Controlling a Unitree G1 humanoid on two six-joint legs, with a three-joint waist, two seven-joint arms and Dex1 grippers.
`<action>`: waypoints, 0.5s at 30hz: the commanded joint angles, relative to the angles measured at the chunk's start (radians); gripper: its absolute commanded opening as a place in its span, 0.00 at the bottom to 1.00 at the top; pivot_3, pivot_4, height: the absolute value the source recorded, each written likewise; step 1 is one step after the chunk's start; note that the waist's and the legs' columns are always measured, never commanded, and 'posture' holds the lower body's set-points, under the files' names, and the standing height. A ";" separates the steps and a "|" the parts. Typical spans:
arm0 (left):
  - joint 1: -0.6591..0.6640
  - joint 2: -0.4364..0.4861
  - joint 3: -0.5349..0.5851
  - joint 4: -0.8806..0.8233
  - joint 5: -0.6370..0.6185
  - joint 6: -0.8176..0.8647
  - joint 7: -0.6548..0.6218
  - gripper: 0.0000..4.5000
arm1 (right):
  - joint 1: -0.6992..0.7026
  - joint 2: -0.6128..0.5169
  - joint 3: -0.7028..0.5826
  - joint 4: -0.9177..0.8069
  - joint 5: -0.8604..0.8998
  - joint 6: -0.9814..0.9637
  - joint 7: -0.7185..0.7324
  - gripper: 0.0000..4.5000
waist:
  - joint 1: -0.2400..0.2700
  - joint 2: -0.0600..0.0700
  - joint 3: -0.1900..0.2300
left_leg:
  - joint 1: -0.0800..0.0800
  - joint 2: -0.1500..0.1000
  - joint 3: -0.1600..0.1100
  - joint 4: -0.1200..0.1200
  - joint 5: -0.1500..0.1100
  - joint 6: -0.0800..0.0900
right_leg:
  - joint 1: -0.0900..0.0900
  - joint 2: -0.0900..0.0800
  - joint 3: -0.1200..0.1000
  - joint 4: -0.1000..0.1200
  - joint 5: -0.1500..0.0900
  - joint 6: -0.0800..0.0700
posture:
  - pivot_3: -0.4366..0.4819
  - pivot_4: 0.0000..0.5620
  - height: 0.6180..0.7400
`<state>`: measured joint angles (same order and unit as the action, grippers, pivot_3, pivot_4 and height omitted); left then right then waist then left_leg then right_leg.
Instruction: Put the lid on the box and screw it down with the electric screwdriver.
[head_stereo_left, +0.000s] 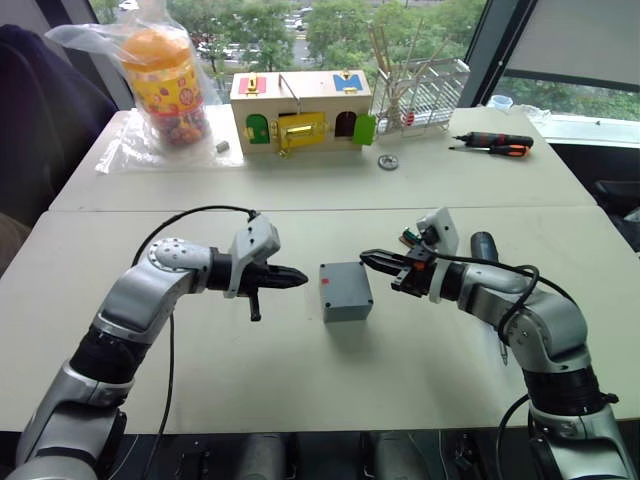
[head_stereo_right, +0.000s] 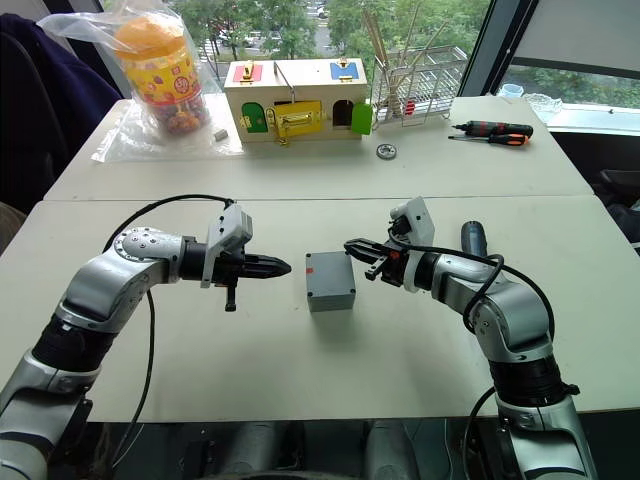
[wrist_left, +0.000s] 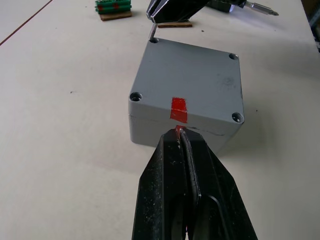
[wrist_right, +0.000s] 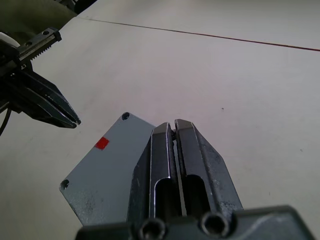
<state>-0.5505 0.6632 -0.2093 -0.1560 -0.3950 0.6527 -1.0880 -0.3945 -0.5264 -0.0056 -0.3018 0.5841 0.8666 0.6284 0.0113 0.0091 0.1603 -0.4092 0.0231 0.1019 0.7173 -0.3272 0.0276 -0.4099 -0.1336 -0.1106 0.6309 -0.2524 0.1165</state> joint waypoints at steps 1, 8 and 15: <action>-0.007 -0.003 0.012 -0.006 -0.001 -0.023 -0.007 0.00 | 0.006 -0.003 -0.018 -0.026 0.015 0.009 -0.003 0.01 | 0.000 0.000 0.000 | 0.000 0.000 0.000 0.000 0.000 0.000 | 0.000 0.000 0.000 0.000 0.000 0.000 | 0.48 0.27 0.76; -0.008 -0.006 0.006 0.003 0.004 -0.033 -0.008 0.00 | 0.012 -0.003 -0.018 -0.041 0.029 0.028 -0.002 0.01 | 0.001 0.000 0.000 | 0.000 0.000 0.000 0.000 0.000 0.000 | 0.000 0.000 0.000 0.000 0.000 0.000 | 0.48 0.27 0.76; -0.004 -0.007 0.006 -0.003 0.005 -0.029 -0.007 0.00 | 0.016 -0.006 -0.008 -0.037 0.014 0.024 0.000 0.01 | 0.000 0.000 0.000 | 0.000 0.000 0.000 0.000 0.000 0.000 | 0.000 0.000 0.000 0.000 0.000 0.000 | 0.48 0.27 0.76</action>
<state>-0.5505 0.6562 -0.2127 -0.1379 -0.3889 0.6398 -1.0896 -0.3807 -0.5271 -0.0101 -0.3109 0.5937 0.8994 0.6246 0.0117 0.0091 0.1603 -0.4092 0.0231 0.1019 0.7173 -0.3272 0.0276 -0.4099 -0.1337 -0.1106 0.6308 -0.2524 0.1165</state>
